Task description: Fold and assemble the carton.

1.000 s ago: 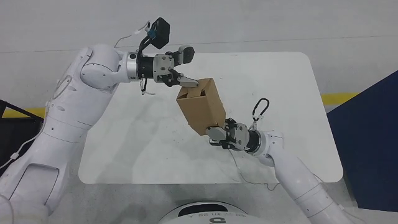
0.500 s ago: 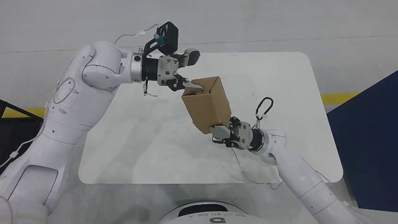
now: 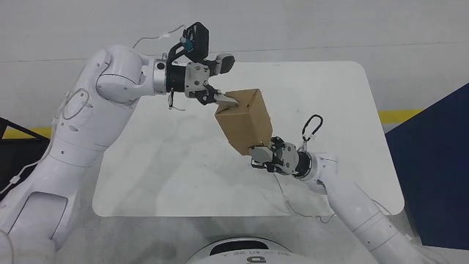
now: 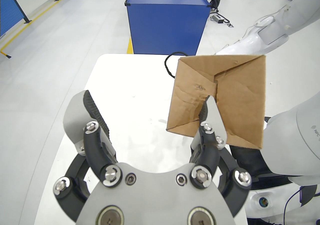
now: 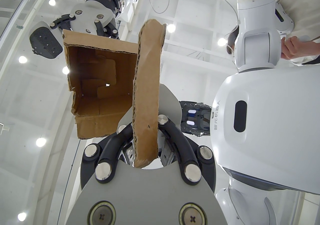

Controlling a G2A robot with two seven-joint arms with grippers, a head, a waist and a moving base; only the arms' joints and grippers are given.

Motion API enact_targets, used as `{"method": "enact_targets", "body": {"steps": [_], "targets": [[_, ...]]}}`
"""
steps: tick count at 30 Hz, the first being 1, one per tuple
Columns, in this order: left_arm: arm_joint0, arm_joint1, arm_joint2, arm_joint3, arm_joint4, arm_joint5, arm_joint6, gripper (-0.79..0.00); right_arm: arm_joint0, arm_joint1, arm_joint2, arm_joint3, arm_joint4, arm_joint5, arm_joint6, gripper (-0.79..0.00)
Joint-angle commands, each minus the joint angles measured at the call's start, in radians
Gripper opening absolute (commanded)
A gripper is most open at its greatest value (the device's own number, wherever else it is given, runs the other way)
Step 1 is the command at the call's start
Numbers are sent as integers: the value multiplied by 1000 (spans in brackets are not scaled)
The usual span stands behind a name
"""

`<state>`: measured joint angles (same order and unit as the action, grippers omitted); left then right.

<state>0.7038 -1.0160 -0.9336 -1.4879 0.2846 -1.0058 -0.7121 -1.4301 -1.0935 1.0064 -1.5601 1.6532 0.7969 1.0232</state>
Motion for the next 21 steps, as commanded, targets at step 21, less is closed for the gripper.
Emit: {"method": "enact_targets", "body": {"steps": [21], "targets": [[13, 30, -66, -63, -31, 13, 14, 0, 39, -9, 23, 15, -399, -516, 180, -785]]}}
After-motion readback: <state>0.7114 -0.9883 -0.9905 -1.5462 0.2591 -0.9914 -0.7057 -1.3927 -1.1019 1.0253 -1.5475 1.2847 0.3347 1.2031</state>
